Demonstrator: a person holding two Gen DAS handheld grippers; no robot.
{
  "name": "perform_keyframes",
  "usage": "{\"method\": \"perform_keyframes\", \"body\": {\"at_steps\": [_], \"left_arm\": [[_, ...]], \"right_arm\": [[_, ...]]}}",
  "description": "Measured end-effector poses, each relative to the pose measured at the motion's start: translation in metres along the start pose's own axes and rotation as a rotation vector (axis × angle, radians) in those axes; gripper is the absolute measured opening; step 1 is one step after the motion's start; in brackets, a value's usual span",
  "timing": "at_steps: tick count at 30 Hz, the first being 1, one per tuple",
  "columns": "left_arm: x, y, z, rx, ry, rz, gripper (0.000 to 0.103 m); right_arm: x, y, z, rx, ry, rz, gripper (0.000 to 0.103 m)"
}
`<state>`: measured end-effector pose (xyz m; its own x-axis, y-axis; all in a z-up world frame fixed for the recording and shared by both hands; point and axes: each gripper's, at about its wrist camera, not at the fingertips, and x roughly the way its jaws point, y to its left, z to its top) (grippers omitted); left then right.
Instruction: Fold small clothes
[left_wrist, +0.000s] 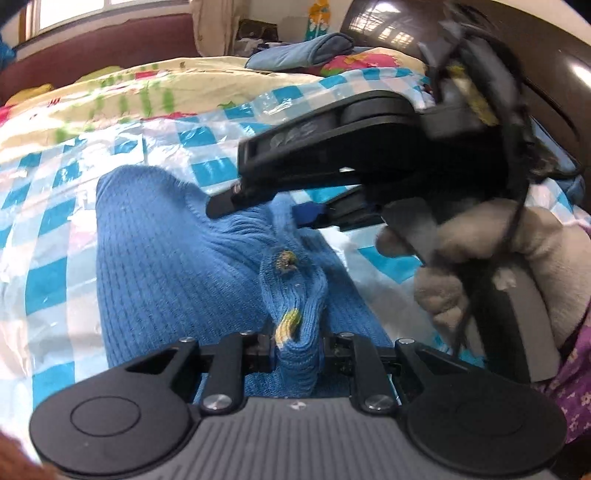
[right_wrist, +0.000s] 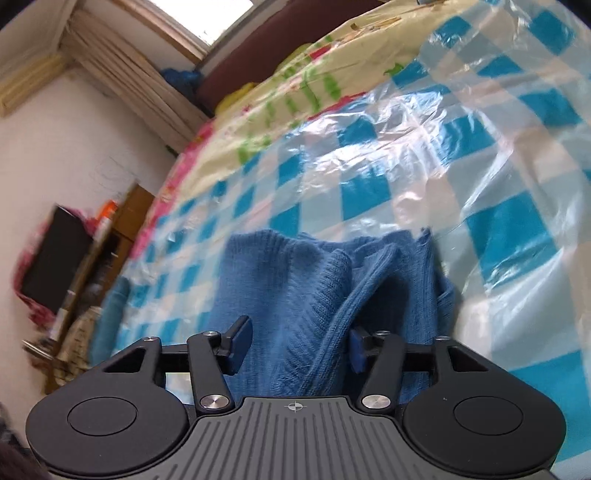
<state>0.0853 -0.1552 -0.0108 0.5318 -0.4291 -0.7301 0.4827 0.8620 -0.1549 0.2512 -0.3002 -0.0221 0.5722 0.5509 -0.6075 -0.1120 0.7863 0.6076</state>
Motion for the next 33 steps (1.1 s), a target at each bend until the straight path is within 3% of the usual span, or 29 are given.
{"method": "perform_keyframes", "body": {"at_steps": [2, 6, 11, 15, 21, 30, 33], "left_arm": [[-0.001, -0.004, 0.000, 0.009, 0.000, 0.002, 0.023], [-0.004, -0.007, 0.002, 0.018, -0.006, -0.012, 0.023], [-0.003, -0.019, 0.002, 0.070, -0.020, -0.026, 0.023], [0.015, -0.030, 0.002, 0.090, 0.018, -0.017, 0.023], [0.014, -0.034, 0.000, 0.104, 0.028, -0.027, 0.032], [-0.013, -0.026, -0.016, 0.117, 0.055, -0.113, 0.041], [-0.030, -0.009, -0.023, 0.063, 0.056, -0.137, 0.041]], "right_arm": [[-0.003, -0.003, 0.001, 0.010, 0.000, 0.000, 0.015], [-0.022, -0.012, 0.001, 0.011, -0.033, 0.018, 0.012], [-0.045, -0.026, -0.003, 0.040, -0.095, 0.040, 0.012], [-0.032, -0.044, -0.007, 0.071, -0.059, -0.035, 0.012], [-0.032, -0.047, -0.008, 0.055, -0.043, -0.051, 0.018], [-0.073, -0.040, -0.017, 0.024, -0.116, -0.164, 0.027], [-0.090, -0.027, -0.029, -0.005, -0.125, -0.125, 0.027]]}}
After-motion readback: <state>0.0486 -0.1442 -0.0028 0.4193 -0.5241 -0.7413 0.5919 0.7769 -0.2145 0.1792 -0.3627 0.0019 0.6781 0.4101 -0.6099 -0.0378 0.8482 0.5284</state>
